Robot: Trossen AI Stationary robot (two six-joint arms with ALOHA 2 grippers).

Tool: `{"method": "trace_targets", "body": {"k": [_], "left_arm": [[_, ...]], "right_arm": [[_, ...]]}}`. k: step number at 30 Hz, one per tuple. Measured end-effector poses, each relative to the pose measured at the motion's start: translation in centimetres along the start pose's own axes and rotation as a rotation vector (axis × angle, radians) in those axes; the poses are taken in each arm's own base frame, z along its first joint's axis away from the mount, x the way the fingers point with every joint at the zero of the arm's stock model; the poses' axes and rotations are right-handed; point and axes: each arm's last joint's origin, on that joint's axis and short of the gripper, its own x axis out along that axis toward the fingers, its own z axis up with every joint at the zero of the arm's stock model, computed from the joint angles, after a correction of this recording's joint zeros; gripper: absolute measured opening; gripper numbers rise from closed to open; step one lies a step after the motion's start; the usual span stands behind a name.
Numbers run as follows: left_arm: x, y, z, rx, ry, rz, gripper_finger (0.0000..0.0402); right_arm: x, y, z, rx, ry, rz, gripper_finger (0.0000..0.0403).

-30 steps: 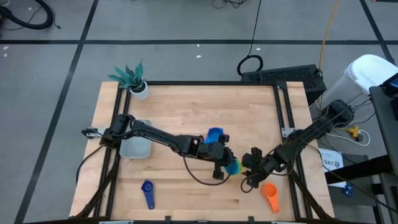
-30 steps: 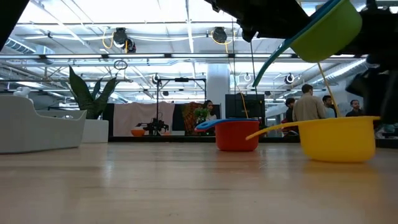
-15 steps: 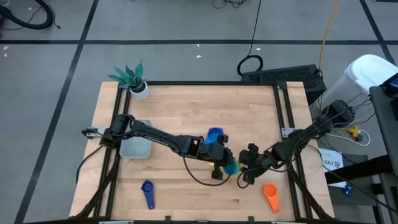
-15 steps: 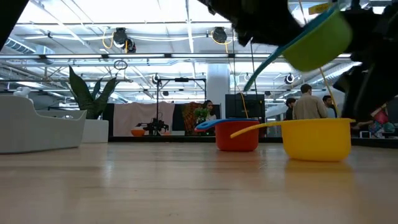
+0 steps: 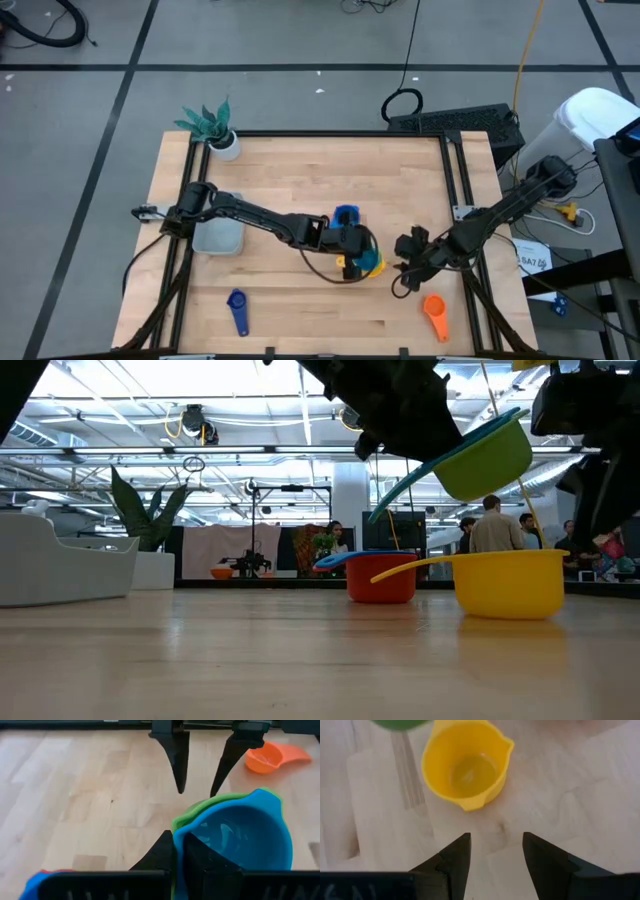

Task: Nest measuring cups in basket
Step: Stack the left stacked measuring cups on top of the yellow measuring cup

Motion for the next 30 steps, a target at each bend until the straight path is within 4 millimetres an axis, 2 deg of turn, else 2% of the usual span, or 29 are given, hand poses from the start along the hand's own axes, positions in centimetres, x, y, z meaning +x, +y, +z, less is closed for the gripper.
{"method": "trace_targets", "body": {"k": [5,12,21,30], "left_arm": [[0.0,0.0,-0.1,-0.072,0.005,0.017,0.0018],[1.3,-0.1,-1.3,-0.127,0.049,0.037,0.0018],[1.1,-1.1,-1.5,-0.173,0.046,0.045,0.0018],[1.1,-1.0,-1.8,-0.18,0.08,0.065,0.0018]], "right_arm": [[-0.4,-0.1,0.2,-0.018,-0.03,0.004,0.0171],[-0.4,-0.1,0.2,-0.021,-0.031,0.005,0.0171],[-0.4,-0.1,0.2,-0.023,-0.031,0.005,0.0171],[-0.4,0.0,0.2,-0.019,-0.036,0.011,0.0171]]}}
